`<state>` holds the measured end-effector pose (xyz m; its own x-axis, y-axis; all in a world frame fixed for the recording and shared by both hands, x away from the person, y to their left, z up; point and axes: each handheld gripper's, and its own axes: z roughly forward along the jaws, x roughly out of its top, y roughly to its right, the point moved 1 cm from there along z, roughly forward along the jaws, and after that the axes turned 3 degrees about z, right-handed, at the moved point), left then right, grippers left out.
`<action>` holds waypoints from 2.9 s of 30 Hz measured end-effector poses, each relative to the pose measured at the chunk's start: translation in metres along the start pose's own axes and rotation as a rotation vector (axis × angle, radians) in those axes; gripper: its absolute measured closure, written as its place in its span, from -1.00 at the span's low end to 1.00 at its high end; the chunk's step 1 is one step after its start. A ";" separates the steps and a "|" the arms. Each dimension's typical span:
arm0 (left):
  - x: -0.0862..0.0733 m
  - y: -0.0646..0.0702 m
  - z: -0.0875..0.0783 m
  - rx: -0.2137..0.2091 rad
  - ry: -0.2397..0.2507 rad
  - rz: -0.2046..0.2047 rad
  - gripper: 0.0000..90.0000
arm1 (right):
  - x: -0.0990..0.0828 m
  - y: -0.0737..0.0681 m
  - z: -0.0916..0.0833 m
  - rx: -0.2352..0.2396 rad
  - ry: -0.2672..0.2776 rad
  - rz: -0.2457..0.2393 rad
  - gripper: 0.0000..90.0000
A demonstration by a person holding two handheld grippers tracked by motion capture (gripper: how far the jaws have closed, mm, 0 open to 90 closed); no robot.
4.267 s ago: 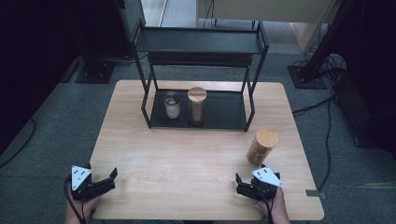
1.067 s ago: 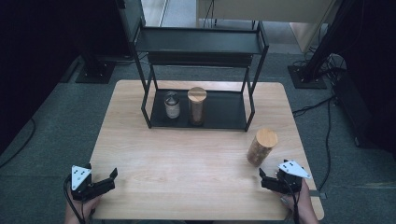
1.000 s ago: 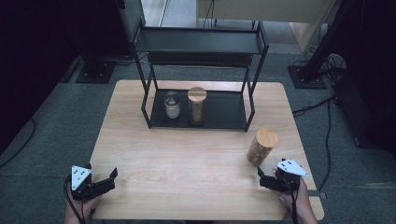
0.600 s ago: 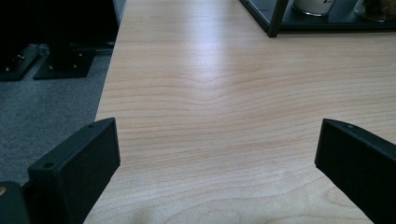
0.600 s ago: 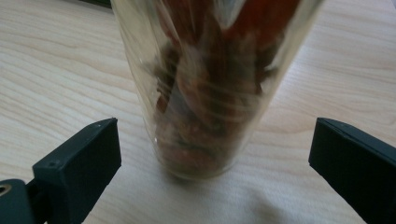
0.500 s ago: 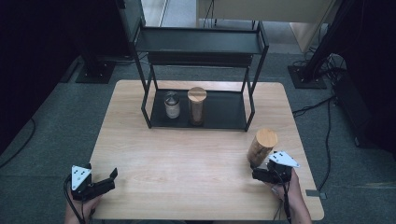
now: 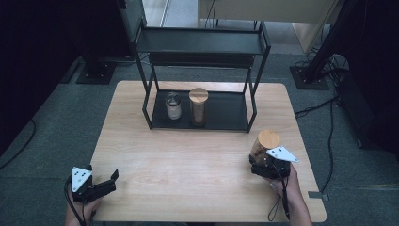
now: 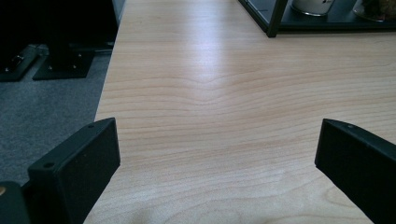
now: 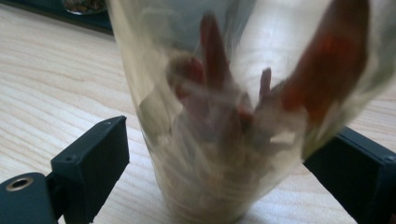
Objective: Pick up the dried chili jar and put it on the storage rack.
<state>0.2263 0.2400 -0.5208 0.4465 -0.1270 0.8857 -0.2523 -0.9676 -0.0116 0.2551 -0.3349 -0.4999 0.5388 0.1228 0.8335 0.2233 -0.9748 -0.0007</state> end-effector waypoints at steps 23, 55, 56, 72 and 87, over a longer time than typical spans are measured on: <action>0.000 0.000 0.000 -0.002 -0.001 0.003 -1.00 | 0.017 -0.003 0.003 -0.002 -0.005 0.046 -0.45; 0.000 -0.001 0.000 -0.001 -0.001 -0.006 -0.99 | 0.049 -0.041 0.035 0.025 -0.002 0.036 -0.45; 0.000 -0.001 0.000 -0.001 -0.001 -0.005 -1.00 | 0.050 -0.042 0.036 0.026 -0.004 0.038 -0.45; 0.000 -0.001 0.000 -0.002 0.000 -0.004 -1.00 | 0.065 -0.055 0.054 0.026 -0.026 0.024 -0.45; 0.000 -0.001 0.000 -0.002 -0.001 -0.005 -1.00 | 0.085 -0.063 0.068 0.023 -0.027 0.011 -0.45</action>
<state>0.2263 0.2409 -0.5207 0.4487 -0.1223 0.8853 -0.2516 -0.9678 -0.0062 0.3424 -0.2498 -0.4665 0.5627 0.1176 0.8183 0.2356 -0.9716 -0.0224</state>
